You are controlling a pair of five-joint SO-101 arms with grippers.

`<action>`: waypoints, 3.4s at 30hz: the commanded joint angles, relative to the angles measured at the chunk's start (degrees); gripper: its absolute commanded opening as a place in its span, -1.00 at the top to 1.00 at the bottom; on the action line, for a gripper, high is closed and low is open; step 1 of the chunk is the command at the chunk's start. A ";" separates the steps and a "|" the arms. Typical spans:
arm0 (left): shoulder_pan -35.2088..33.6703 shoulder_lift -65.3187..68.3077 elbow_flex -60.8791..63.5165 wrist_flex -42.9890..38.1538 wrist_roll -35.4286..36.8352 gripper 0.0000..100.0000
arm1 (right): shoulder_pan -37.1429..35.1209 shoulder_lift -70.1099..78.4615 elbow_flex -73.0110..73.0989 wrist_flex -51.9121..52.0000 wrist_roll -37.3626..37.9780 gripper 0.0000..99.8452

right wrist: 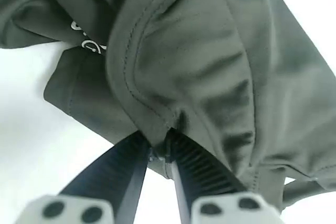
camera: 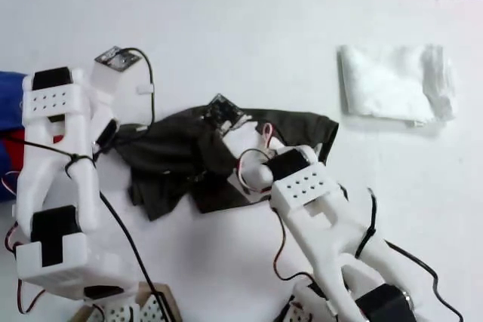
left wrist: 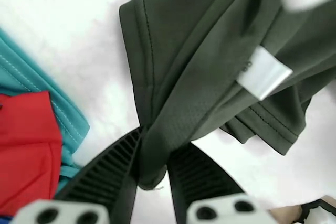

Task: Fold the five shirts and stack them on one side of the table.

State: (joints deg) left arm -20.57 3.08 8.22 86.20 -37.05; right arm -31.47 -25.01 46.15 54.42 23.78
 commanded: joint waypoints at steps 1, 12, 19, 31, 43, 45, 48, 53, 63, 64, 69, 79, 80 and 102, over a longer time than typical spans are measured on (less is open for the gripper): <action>-0.70 -2.64 -0.40 -0.35 0.09 0.95 | 0.48 0.92 -2.37 0.04 -0.26 0.96; -0.18 -5.45 -7.34 7.12 0.18 0.95 | 8.04 -1.19 -13.80 2.95 -0.44 0.96; 0.44 -10.81 -15.34 14.77 0.18 0.95 | 16.75 -5.58 -29.54 5.23 -0.35 0.96; 3.16 -27.96 -16.48 15.74 0.18 0.95 | 26.15 -5.76 -58.20 10.42 -0.18 0.96; 9.05 -39.82 -16.84 15.82 2.99 0.95 | 28.44 -6.02 -75.16 14.55 3.25 0.96; 9.05 -41.93 -17.10 15.82 2.99 0.95 | 30.02 -6.29 -77.54 14.90 3.16 0.96; 9.05 -45.45 -17.10 15.82 3.08 0.95 | 31.16 -6.29 -81.05 17.98 3.08 0.96; 8.97 -50.11 -19.91 14.51 3.43 0.95 | 31.34 -5.93 -84.31 19.47 3.34 0.96; 5.10 -37.10 -44.53 15.82 8.44 0.95 | 31.43 -4.70 -84.31 18.33 3.08 0.96; 4.57 -35.52 -46.29 16.00 9.23 0.95 | 31.43 -3.82 -84.75 17.71 3.08 0.96; 4.75 -32.53 -48.84 16.09 12.40 0.95 | 31.96 -0.13 -84.84 17.36 1.76 0.96; 4.75 -33.23 -48.40 16.09 12.40 0.95 | 34.86 0.40 -95.47 17.45 3.60 0.97; 4.75 -33.23 -47.87 16.09 12.48 0.95 | 35.21 0.84 -97.41 17.45 4.22 0.97; 4.75 -48.00 -25.98 15.82 12.40 0.95 | 34.86 -3.47 -110.77 28.26 6.51 0.97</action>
State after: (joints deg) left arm -15.47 -41.58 -20.88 101.41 -24.75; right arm 3.34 -26.86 -63.65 81.76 30.02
